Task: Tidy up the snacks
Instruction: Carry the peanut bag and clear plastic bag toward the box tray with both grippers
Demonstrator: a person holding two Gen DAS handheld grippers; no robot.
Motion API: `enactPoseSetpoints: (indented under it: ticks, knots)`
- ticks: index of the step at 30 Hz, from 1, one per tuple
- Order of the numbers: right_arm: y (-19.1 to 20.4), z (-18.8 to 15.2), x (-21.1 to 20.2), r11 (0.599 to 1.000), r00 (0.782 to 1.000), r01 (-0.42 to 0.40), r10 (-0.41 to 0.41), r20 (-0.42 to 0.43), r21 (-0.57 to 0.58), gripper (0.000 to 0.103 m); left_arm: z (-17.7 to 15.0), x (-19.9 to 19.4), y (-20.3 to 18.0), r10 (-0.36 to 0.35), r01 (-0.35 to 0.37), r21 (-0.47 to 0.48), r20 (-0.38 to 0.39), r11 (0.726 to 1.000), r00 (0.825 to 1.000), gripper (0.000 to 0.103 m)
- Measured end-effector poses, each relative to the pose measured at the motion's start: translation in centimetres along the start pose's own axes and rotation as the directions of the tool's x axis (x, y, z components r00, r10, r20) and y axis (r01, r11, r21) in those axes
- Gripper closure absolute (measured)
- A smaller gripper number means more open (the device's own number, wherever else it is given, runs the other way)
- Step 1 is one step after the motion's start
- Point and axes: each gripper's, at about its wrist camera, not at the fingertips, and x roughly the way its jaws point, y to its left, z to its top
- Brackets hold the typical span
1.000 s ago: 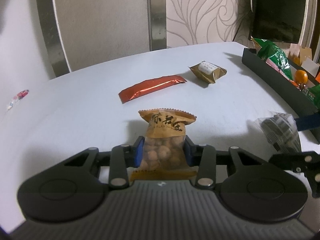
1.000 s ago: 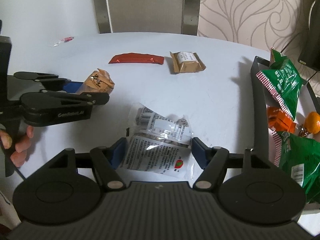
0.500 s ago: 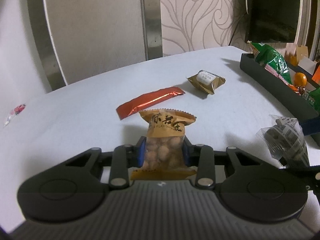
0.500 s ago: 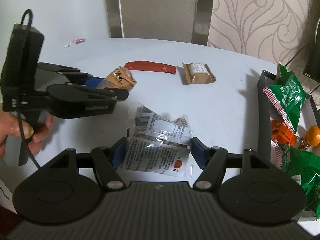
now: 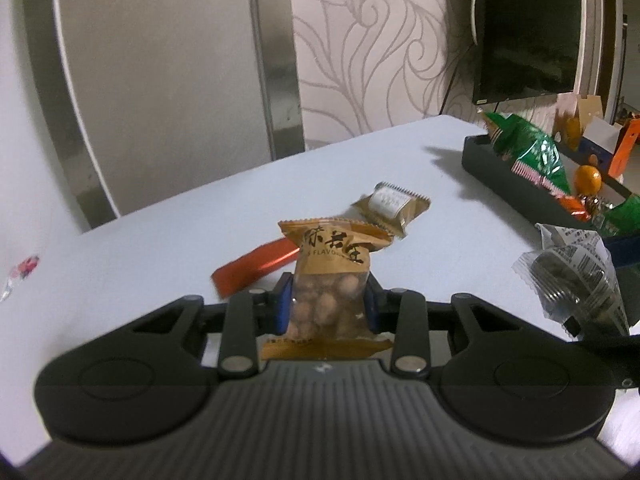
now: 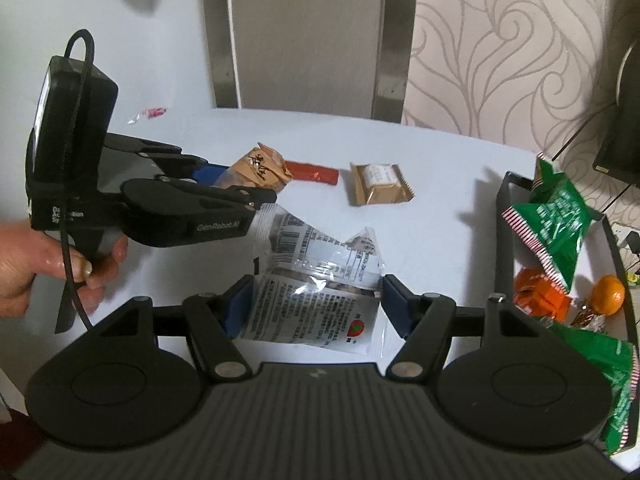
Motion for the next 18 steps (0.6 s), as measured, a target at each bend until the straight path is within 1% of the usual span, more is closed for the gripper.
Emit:
enactPoseSetpoints:
  ticks: [8,18]
  knots:
    - [-1.7,0.2,-2.0,1.000,0.999,0.018,-0.019,0.037,0.024,0.031,1.4,0.1,-2.5,-0.043,0.042,0.030,0.025,0.999,0.999,0.065]
    - [-5.0,-0.4,-4.2,0.995,0.996,0.065,-0.070,0.062,0.078,0.031,3.6,0.6,-5.8,-0.091,0.088,0.056,0.049,0.995,0.995,0.065]
